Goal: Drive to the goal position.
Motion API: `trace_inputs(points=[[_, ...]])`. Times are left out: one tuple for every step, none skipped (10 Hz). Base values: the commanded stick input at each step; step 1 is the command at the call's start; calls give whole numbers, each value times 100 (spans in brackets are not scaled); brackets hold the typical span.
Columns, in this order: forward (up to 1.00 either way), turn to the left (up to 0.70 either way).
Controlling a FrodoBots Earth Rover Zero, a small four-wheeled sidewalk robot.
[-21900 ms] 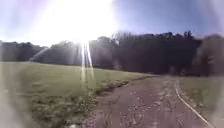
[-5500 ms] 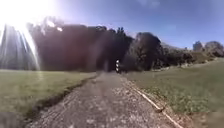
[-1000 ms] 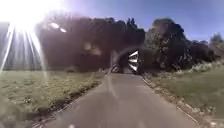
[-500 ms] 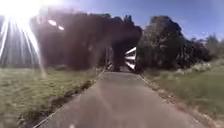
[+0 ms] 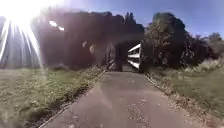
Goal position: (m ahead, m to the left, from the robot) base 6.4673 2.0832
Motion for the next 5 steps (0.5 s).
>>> trace_inputs(points=[[95, 0], [95, 0], [95, -2], [95, -19], [95, -36]])
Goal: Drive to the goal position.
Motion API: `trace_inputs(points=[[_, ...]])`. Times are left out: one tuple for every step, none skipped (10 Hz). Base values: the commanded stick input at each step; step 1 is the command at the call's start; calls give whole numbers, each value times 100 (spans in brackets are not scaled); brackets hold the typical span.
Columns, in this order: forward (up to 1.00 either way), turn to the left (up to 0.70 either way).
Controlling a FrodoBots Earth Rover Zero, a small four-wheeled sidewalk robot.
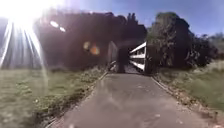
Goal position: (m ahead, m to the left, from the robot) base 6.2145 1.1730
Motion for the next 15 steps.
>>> trace_inputs(points=[[95, -38], [95, -38], [95, -38], [95, -38], [95, 0], [95, 0], [95, -22], [95, -31], [95, -38], [95, -38], [95, -38], [95, -38], [95, -38], [95, -22], [95, -5]])
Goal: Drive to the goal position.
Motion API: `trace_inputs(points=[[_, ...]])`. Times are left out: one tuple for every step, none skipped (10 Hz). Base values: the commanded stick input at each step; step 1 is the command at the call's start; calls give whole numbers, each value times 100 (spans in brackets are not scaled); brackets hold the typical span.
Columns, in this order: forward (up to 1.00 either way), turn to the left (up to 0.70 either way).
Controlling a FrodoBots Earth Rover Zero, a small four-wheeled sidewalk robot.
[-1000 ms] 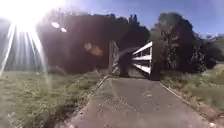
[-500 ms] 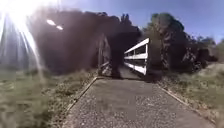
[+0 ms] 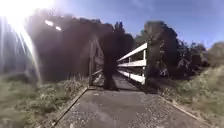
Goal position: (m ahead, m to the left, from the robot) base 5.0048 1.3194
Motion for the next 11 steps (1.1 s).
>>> trace_inputs(points=[[95, 0], [95, 0], [95, 0], [95, 0], [92, 0], [84, 0], [7, 0], [7, 0], [7, 0], [7, 0], [7, 0]])
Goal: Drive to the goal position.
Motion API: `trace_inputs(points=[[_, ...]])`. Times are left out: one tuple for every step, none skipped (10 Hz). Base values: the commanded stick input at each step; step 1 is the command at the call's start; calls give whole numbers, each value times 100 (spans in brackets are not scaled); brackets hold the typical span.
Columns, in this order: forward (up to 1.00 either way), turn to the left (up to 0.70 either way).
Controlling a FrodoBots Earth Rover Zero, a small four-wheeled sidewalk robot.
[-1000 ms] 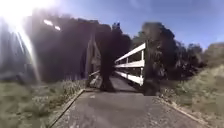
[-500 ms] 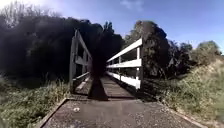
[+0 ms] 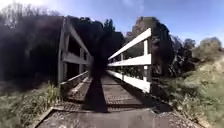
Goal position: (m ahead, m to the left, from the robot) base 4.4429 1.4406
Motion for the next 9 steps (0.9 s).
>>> trace_inputs(points=[[7, 0], [7, 0], [8, 0], [7, 0], [7, 0], [7, 0], [8, 0], [8, 0], [7, 0]])
